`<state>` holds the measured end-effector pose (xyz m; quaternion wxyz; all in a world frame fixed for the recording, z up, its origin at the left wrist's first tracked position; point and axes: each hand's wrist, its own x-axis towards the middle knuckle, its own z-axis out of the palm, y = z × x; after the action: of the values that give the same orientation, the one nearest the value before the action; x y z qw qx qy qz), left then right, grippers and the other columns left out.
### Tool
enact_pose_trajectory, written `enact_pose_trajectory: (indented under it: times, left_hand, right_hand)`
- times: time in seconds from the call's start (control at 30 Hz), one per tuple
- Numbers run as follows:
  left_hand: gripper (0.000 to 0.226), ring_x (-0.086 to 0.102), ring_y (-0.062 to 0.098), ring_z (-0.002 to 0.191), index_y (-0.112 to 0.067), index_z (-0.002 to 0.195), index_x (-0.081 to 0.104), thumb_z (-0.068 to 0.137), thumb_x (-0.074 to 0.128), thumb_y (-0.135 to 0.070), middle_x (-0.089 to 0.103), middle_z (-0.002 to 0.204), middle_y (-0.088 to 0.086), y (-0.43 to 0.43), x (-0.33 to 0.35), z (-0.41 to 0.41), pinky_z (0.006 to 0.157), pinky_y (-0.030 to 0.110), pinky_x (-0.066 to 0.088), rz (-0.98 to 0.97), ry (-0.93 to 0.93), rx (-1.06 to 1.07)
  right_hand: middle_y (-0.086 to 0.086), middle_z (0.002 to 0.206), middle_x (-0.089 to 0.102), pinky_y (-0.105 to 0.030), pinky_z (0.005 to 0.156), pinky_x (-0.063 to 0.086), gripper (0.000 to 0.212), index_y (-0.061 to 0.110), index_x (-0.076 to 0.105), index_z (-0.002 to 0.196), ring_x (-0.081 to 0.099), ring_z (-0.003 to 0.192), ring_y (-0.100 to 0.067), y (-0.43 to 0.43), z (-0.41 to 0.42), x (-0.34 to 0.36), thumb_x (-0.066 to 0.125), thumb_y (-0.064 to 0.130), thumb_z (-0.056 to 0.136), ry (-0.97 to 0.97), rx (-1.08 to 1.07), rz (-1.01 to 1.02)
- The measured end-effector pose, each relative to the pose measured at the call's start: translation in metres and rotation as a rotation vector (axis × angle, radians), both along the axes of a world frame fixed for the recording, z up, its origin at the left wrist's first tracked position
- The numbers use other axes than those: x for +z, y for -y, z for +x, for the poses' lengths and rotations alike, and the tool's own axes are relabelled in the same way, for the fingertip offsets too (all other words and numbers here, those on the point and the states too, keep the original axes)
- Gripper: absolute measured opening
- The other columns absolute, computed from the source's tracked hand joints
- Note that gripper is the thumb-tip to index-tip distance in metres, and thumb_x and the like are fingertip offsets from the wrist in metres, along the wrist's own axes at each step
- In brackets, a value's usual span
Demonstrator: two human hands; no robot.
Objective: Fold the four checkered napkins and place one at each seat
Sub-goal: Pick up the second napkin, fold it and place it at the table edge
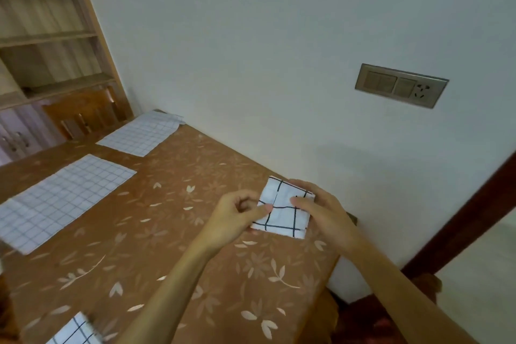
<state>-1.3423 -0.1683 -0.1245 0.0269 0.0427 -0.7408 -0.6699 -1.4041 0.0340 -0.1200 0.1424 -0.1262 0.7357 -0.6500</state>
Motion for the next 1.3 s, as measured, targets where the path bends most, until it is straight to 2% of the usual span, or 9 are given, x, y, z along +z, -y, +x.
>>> enact_pose_trajectory:
  times: [0.1,0.23,0.37,0.5,0.63,0.83,1.03,1.17,1.3]
  left_hand:
    - [0.021,0.065,0.031,0.072,0.003,0.105,0.067,0.092,0.072,-0.014,0.065,0.09,0.023,-0.013,-0.028,-0.005,0.052,0.024,0.056,0.136,0.068,0.123]
    - [0.016,0.076,0.029,0.071,-0.006,0.108,0.067,0.101,0.061,-0.019,0.077,0.095,0.021,-0.037,-0.064,-0.011,0.054,0.034,0.062,0.229,0.182,0.232]
    - [0.019,0.078,0.028,0.081,-0.012,0.108,0.07,0.105,0.053,-0.02,0.078,0.102,0.014,-0.05,-0.095,-0.021,0.062,0.035,0.065,0.315,0.287,0.243]
    - [0.018,0.077,0.026,0.095,-0.01,0.113,0.071,0.096,0.067,-0.01,0.078,0.108,0.011,-0.053,-0.133,-0.028,0.073,0.035,0.065,0.474,0.445,0.295]
    - [0.029,0.074,0.029,0.103,-0.006,0.118,0.068,0.09,0.072,0.001,0.077,0.114,0.012,-0.068,-0.186,-0.026,0.075,0.035,0.064,0.585,0.505,0.448]
    - [0.031,0.077,0.031,0.096,-0.008,0.116,0.068,0.087,0.075,-0.002,0.079,0.105,0.011,-0.103,-0.247,-0.022,0.072,0.038,0.063,0.537,0.56,0.591]
    - [0.047,0.068,0.004,0.095,-0.019,0.129,0.048,0.09,0.075,-0.017,0.069,0.112,-0.004,-0.125,-0.284,-0.015,0.079,0.022,0.055,-0.071,0.567,0.61]
    - [0.051,0.053,0.03,0.123,-0.014,0.139,0.05,0.093,0.062,-0.033,0.051,0.143,0.01,-0.134,-0.314,-0.002,0.097,0.048,0.051,-0.853,0.336,0.384]
    - [0.074,0.046,0.039,0.141,-0.011,0.145,0.05,0.081,0.075,-0.037,0.04,0.158,0.021,-0.146,-0.333,-0.008,0.106,0.053,0.048,-1.093,0.311,0.083]
  right_hand:
    - [0.001,0.126,0.068,-0.041,0.097,0.056,0.052,0.03,0.066,0.12,0.069,0.11,-0.018,0.009,-0.009,-0.03,0.06,0.066,0.083,0.137,-0.106,0.028]
    - [0.001,0.09,0.071,-0.018,0.059,0.058,0.032,0.021,0.066,0.093,0.072,0.064,-0.002,0.022,-0.016,-0.058,0.044,0.042,0.104,0.287,-0.094,0.021]
    - [0.003,0.094,0.076,-0.042,0.086,0.06,0.024,0.031,0.067,0.098,0.074,0.088,-0.017,0.024,-0.023,-0.1,0.049,0.047,0.1,0.164,-0.082,0.239]
    - [-0.005,0.093,0.072,-0.031,0.077,0.056,0.025,0.022,0.064,0.099,0.071,0.09,-0.024,0.009,-0.036,-0.142,0.046,0.039,0.104,0.147,-0.002,0.314]
    - [-0.001,0.099,0.076,-0.039,0.079,0.063,0.023,0.03,0.066,0.108,0.074,0.089,-0.017,-0.007,-0.04,-0.189,0.05,0.045,0.101,0.354,0.092,0.313]
    - [-0.007,0.094,0.078,-0.031,0.07,0.061,0.034,0.01,0.073,0.101,0.075,0.089,-0.019,-0.029,-0.05,-0.241,0.065,0.043,0.094,0.686,0.004,0.272]
    - [-0.008,0.087,0.075,-0.032,0.071,0.062,0.011,0.012,0.071,0.09,0.073,0.084,-0.024,-0.051,-0.049,-0.288,0.068,0.022,0.094,0.508,-0.016,0.378]
    - [0.0,0.081,0.074,-0.016,0.06,0.051,0.011,0.014,0.072,0.09,0.068,0.073,-0.012,-0.058,-0.05,-0.301,0.072,0.025,0.091,0.33,0.063,0.487]
    - [0.001,0.084,0.071,-0.017,0.064,0.053,0.013,0.013,0.069,0.093,0.068,0.079,-0.015,-0.055,-0.053,-0.312,0.068,0.026,0.094,0.209,0.066,0.552]
